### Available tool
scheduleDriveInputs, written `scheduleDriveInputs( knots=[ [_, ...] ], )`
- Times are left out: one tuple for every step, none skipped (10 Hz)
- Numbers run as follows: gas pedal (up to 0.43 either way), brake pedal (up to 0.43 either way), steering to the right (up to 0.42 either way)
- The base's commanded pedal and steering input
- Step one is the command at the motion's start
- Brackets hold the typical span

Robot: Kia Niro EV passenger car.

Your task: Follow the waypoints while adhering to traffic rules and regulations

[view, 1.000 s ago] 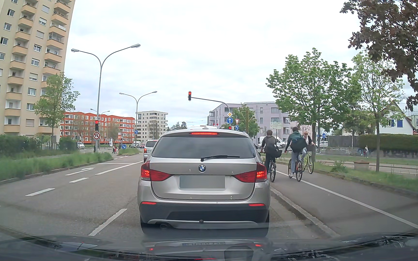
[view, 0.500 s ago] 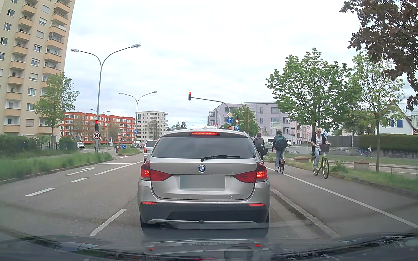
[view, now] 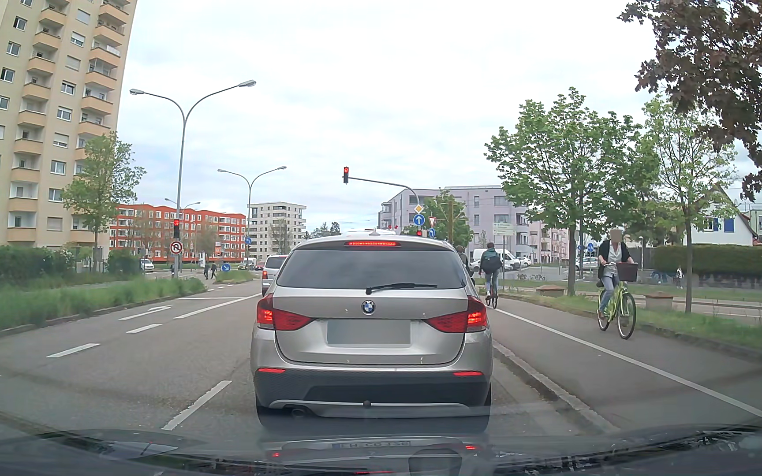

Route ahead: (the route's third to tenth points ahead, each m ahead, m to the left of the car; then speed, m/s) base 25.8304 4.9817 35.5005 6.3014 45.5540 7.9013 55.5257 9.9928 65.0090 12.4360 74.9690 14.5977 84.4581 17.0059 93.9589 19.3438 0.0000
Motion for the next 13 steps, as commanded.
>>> scheduleDriveInputs(
  knots=[
    [0.000,0.250,-0.010],
    [0.000,0.244,-0.009],
    [0.000,0.244,-0.010],
    [0.000,0.250,-0.010],
    [0.000,0.250,-0.009],
    [0.000,0.250,-0.010],
    [0.000,0.250,-0.009],
    [0.000,0.250,-0.010],
    [0.000,0.244,-0.010],
    [0.000,0.250,-0.010],
    [0.000,0.250,-0.009],
    [0.000,0.250,-0.010],
    [0.000,0.250,-0.010]
  ],
)
